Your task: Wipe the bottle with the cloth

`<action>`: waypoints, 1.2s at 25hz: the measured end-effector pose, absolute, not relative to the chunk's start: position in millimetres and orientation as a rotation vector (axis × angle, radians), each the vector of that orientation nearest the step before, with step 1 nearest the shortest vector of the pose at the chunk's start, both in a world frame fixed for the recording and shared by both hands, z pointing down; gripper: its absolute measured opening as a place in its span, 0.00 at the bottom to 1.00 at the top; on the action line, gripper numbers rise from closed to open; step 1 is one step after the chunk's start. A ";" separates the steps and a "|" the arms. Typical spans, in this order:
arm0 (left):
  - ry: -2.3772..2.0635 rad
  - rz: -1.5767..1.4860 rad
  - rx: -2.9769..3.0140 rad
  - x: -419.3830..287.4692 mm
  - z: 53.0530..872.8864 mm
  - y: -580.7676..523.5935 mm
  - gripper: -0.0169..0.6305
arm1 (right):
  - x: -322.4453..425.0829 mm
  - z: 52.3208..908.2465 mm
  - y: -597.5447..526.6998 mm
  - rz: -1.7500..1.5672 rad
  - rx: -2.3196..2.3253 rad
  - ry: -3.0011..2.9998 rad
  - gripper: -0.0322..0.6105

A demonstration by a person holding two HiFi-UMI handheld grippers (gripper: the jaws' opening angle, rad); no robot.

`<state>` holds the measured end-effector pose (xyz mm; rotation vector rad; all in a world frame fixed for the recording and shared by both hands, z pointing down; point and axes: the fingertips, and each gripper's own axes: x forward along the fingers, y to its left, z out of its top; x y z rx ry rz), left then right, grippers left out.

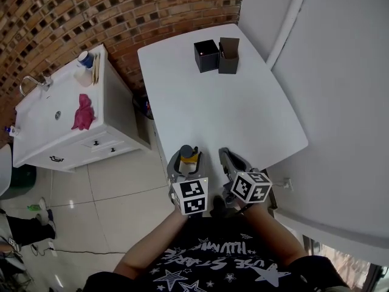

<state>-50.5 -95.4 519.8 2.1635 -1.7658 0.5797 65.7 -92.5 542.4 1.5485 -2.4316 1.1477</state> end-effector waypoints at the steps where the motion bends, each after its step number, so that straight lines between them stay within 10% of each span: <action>1: -1.767 0.584 2.163 -50.8 519.4 -95.5 0.42 | 65.7 542.1 -93.6 1.147 1.544 -2.433 0.11; 30: -0.717 0.740 2.873 -12.0 515.3 -61.2 0.41 | 4.7 440.0 -79.1 0.880 0.899 -2.840 0.11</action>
